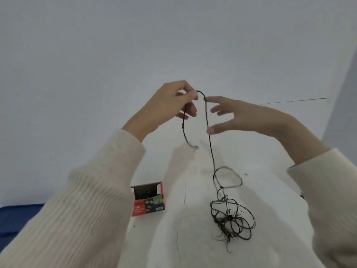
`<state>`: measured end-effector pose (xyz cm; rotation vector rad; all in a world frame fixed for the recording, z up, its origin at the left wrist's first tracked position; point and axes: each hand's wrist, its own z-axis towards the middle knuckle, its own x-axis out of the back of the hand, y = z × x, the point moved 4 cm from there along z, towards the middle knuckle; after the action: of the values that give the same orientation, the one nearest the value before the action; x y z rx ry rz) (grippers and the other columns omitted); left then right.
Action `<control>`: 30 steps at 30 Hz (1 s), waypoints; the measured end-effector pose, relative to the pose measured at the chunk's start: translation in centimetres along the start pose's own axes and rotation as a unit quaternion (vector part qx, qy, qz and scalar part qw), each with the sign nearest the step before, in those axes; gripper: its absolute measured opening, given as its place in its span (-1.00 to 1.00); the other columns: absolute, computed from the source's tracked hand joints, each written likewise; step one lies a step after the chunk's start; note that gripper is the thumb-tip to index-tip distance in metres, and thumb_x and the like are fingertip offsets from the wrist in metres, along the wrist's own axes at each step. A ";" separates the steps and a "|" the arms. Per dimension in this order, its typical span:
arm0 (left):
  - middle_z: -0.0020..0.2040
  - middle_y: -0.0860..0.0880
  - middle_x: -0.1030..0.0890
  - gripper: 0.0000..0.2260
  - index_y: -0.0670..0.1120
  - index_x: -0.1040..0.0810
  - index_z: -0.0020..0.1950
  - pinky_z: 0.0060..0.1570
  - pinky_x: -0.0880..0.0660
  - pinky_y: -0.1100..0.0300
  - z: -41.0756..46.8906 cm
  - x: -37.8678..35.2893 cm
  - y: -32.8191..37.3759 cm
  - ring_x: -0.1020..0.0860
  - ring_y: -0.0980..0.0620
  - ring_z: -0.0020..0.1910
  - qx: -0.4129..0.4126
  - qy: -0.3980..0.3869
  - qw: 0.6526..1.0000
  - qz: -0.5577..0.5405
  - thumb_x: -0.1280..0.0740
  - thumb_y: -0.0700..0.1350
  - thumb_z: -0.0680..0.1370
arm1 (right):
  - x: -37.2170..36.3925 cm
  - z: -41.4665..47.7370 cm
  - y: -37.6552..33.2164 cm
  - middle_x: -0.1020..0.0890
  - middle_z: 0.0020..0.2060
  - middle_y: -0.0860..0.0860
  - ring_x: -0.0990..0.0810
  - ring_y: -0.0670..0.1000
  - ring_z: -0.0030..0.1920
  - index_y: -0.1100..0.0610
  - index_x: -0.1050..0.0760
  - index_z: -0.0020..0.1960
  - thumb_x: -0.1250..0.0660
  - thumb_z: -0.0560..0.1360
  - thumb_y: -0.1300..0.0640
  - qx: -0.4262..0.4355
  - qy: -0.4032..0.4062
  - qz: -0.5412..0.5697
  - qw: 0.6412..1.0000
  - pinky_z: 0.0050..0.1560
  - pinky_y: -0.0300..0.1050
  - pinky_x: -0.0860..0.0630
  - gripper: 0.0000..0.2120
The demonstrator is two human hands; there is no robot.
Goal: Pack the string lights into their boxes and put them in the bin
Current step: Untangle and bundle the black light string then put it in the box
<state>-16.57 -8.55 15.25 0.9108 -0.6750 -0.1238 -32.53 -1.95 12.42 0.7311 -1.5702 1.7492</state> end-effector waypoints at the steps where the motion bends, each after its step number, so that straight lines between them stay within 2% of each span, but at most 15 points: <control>1: -0.36 -0.04 -0.55 -0.86 -0.16 -0.51 -0.07 -0.24 -0.59 0.13 0.2 -0.3 1.1 -0.58 0.02 -0.40 -0.006 -0.011 1.000 -0.012 -0.22 -0.14 0.60 | -0.1 0.1 -1.2 -0.57 0.13 -0.11 -0.50 -0.15 0.19 -0.18 -0.38 0.30 -0.45 0.39 -0.08 0.031 -0.009 0.059 0.998 0.19 -0.15 -0.37 -0.49; 3: -0.41 -0.01 -0.45 -0.86 -0.15 -0.51 -0.07 -0.44 -0.51 0.19 0.7 -0.1 2.7 -0.45 0.07 -0.52 -0.024 0.004 1.000 0.008 -0.23 -0.11 0.59 | 0.7 0.5 -2.9 -0.66 -0.21 -0.02 -0.64 -0.07 -0.06 0.06 -0.56 0.05 -0.39 0.46 -0.02 0.065 0.025 0.157 0.985 0.10 -0.11 -0.50 -0.78; 5: -0.42 0.04 -0.41 -0.85 -0.11 -0.53 -0.11 -0.52 -0.31 0.31 0.8 1.0 2.8 -0.33 0.13 -0.57 -0.030 0.029 0.999 0.027 -0.28 -0.05 0.57 | 2.5 0.5 -3.3 -0.44 -0.53 -0.02 -0.52 -0.03 -0.45 0.15 -0.54 -0.19 -0.33 0.51 0.04 0.061 0.080 0.259 0.961 -0.17 -0.15 -0.58 -0.81; 7: -0.48 0.12 -0.36 -0.83 -0.10 -0.55 -0.12 -0.52 -0.17 0.33 0.2 2.1 1.7 -0.24 0.15 -0.55 -0.019 -0.002 1.000 0.007 -0.29 -0.02 0.56 | 4.7 0.1 -2.9 -0.26 -0.58 -0.08 -0.27 -0.07 -0.56 0.12 -0.48 -0.26 -0.29 0.54 0.04 0.049 0.132 0.365 0.920 -0.42 -0.25 -0.44 -0.77; 9: -0.50 0.14 -0.28 -0.81 -0.12 -0.57 -0.09 -0.49 -0.09 0.31 -0.7 2.7 -0.1 -0.17 0.12 -0.51 -0.005 -0.052 0.998 -0.026 -0.26 -0.04 0.58 | 6.2 -0.2 -1.7 -0.22 -0.58 -0.09 -0.17 -0.08 -0.54 0.11 -0.50 -0.25 -0.30 0.53 0.01 0.042 0.159 0.393 0.905 -0.49 -0.29 -0.31 -0.76; 11: -0.50 0.14 -0.25 -0.81 -0.12 -0.58 -0.09 -0.49 -0.08 0.30 -1.2 3.6 -1.5 -0.16 0.11 -0.50 0.008 -0.040 0.999 -0.033 -0.24 -0.06 0.59 | 6.4 -0.4 -0.5 -0.21 -0.55 -0.09 -0.14 -0.07 -0.51 0.12 -0.54 -0.24 -0.35 0.46 -0.02 0.038 0.128 0.334 0.933 -0.51 -0.29 -0.26 -0.78; 14: -0.55 0.15 -0.27 -0.81 -0.11 -0.55 -0.14 -0.56 -0.12 0.36 -1.0 6.2 -3.1 -0.18 0.15 -0.57 0.039 0.078 0.995 -0.052 -0.23 -0.08 0.60 | 5.1 -0.4 1.9 -0.26 -0.52 -0.08 -0.21 -0.07 -0.48 0.20 -0.62 -0.18 -0.45 0.28 -0.03 0.004 0.055 0.154 0.986 -0.45 -0.28 -0.31 -0.71; 19: -0.52 0.09 -0.35 -0.81 -0.12 -0.50 -0.16 -0.66 -0.11 0.39 -1.0 8.8 -6.3 -0.21 0.19 -0.68 0.149 0.234 0.949 -0.150 -0.20 -0.11 0.61 | 3.3 -0.8 6.5 -0.46 -0.42 0.07 -0.45 0.01 -0.38 0.17 -0.65 -0.21 -0.40 0.46 0.13 -0.115 -0.042 0.037 0.992 -0.10 -0.08 -0.57 -0.87; 21: -0.38 -0.02 -0.44 -0.79 -0.16 -0.55 -0.11 -0.62 -0.20 0.40 -1.1 8.8 -7.0 -0.33 0.13 -0.61 0.187 0.273 0.939 -0.091 -0.19 -0.12 0.61 | 3.1 -0.4 6.6 -0.47 -0.40 0.10 -0.46 0.00 -0.38 0.15 -0.65 -0.20 -0.36 0.50 0.12 -0.110 -0.012 0.057 0.992 -0.05 -0.03 -0.60 -0.83; 22: -0.26 -0.08 -0.53 -0.79 -0.19 -0.59 -0.04 -0.51 -0.33 0.36 -0.9 8.7 -7.0 -0.44 0.05 -0.48 0.192 0.270 0.944 0.010 -0.22 -0.11 0.59 | 3.2 0.1 5.9 -0.46 -0.41 0.10 -0.44 -0.02 -0.42 0.17 -0.65 -0.16 -0.35 0.51 0.12 -0.087 0.021 0.075 0.993 -0.10 -0.04 -0.60 -0.83; 24: 0.12 -0.17 -0.57 -0.67 -0.16 -0.55 0.20 -0.05 -0.50 0.18 -0.4 7.0 -5.6 -0.56 -0.13 -0.04 0.166 0.189 0.942 0.224 -0.29 -0.06 0.48 | 3.1 1.2 2.9 -0.43 -0.45 0.06 -0.38 -0.06 -0.47 0.17 -0.66 -0.11 -0.35 0.51 0.12 -0.023 0.053 0.068 0.996 -0.21 -0.11 -0.55 -0.84; 25: 0.27 -0.16 -0.46 -0.53 -0.11 -0.43 0.34 0.11 -0.45 0.13 0.0 5.5 -4.5 -0.51 -0.15 0.12 0.153 0.134 0.941 0.271 -0.31 -0.04 0.45 | 2.8 1.7 0.9 -0.41 -0.50 0.02 -0.36 -0.07 -0.48 0.16 -0.67 -0.11 -0.36 0.50 0.12 0.007 0.052 0.045 0.998 -0.26 -0.16 -0.53 -0.85; 26: 0.33 -0.12 -0.38 -0.43 -0.04 -0.30 0.44 0.12 -0.43 0.14 0.3 3.9 -3.2 -0.49 -0.12 0.14 0.138 0.078 0.953 0.260 -0.33 -0.05 0.44 | 2.6 2.2 -1.2 -0.40 -0.55 -0.03 -0.35 -0.08 -0.49 0.13 -0.67 -0.13 -0.36 0.49 0.12 0.038 0.051 0.016 0.998 -0.30 -0.20 -0.49 -0.87; 28: 0.17 0.00 -0.43 -0.44 0.07 -0.27 0.45 -0.24 -0.41 0.24 0.6 1.2 -0.5 -0.47 0.05 -0.23 0.090 -0.024 0.985 0.147 -0.35 -0.08 0.47 | 2.6 2.8 -4.6 -0.37 -0.64 -0.11 -0.33 -0.09 -0.51 0.06 -0.66 -0.21 -0.38 0.47 0.10 0.097 0.071 -0.033 0.992 -0.38 -0.31 -0.38 -0.88; 30: -0.11 0.05 -0.53 -0.67 0.02 -0.50 0.27 -0.52 -0.21 0.32 0.8 0.6 0.9 -0.26 0.14 -0.51 0.060 -0.076 0.991 0.094 -0.35 -0.03 0.51 | 3.6 2.8 -6.2 -0.36 -0.61 -0.12 -0.32 -0.08 -0.47 0.05 -0.66 -0.21 -0.39 0.45 0.08 0.128 0.104 -0.042 0.985 -0.44 -0.32 -0.27 -0.89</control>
<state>-16.73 -8.77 16.62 0.9547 -0.9140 0.0169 -29.97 -4.04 19.34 0.6992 -1.1738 1.9167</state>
